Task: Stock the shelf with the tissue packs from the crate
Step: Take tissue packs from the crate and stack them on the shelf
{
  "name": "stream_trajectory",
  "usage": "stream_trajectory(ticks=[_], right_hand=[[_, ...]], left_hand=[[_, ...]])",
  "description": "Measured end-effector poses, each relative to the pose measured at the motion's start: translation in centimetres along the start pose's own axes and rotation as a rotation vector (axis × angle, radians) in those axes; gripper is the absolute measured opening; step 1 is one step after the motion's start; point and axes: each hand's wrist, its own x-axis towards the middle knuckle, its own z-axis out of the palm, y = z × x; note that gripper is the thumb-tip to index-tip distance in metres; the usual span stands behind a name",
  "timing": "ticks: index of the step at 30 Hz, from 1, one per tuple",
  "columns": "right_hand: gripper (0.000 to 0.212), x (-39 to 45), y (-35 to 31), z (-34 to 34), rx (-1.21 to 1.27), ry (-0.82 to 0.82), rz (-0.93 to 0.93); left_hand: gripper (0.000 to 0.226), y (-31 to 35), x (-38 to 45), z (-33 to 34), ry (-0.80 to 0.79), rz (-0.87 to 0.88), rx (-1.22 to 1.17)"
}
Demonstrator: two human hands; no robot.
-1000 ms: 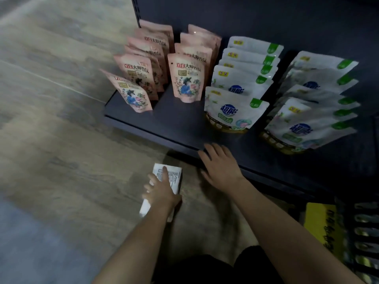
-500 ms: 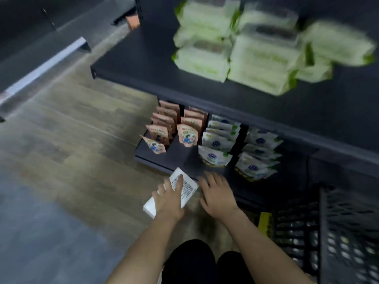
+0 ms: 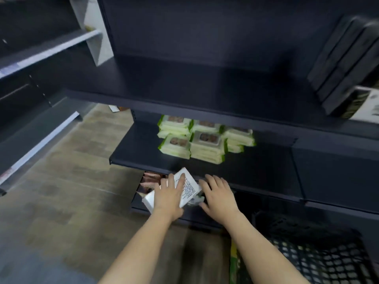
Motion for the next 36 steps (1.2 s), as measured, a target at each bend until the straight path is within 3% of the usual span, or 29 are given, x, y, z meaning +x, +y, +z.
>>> stream_trajectory(ticks=[8,19,26,30,36], right_hand=[[0.077,-0.6,3.5,-8.6,-0.090,0.059,0.113],[0.083,-3.8,8.6,-15.7,-0.247,0.139,0.316],[0.081,-7.4,11.7,-19.2,-0.292,0.143,0.408],[0.095,-9.3,13.6,-20.6,-0.304,0.178,0.465],[0.097,-12.1,19.4,-22.0,-0.309,0.214,0.415]], left_hand=[[0.105,0.9,1.1,-10.2,0.187,0.217,0.089],[0.106,5.1,0.6,-17.8,0.438,0.497,0.179],[0.105,8.9,0.7,-21.9,0.562,0.588,0.227],[0.105,11.7,0.5,-23.6,0.607,0.612,0.243],[0.105,17.8,-0.2,-25.6,0.639,0.589,0.262]])
